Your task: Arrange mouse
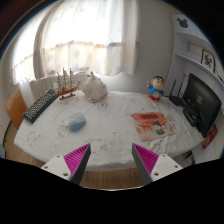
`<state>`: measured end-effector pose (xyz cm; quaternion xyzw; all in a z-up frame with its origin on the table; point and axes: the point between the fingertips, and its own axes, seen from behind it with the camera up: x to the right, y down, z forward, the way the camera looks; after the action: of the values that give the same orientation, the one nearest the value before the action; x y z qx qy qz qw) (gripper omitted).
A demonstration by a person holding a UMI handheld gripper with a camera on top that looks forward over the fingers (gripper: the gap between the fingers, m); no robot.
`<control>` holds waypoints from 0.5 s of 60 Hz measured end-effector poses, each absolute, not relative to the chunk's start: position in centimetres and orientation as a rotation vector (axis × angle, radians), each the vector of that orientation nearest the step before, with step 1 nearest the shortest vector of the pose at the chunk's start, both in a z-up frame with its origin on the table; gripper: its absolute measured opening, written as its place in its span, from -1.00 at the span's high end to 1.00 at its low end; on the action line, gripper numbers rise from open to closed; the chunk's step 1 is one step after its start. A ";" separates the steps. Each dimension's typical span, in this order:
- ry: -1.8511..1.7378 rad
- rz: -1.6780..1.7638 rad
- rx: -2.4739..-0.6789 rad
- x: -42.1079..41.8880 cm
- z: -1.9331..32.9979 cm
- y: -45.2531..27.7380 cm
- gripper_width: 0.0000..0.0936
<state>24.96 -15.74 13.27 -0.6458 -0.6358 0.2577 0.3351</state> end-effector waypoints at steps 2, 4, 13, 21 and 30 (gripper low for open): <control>-1.665 0.675 -1.685 24.9 13.1 -17.2 -0.83; -1.672 0.683 -1.687 24.9 12.8 -18.8 -0.83; -1.685 0.703 -1.701 24.7 12.1 -24.6 -0.83; -1.682 0.733 -1.703 24.1 11.6 -28.9 -0.83; -1.693 0.765 -1.678 22.5 10.3 -32.1 -0.83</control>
<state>22.51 -32.09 10.32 -0.6364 -0.6421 0.2903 0.3138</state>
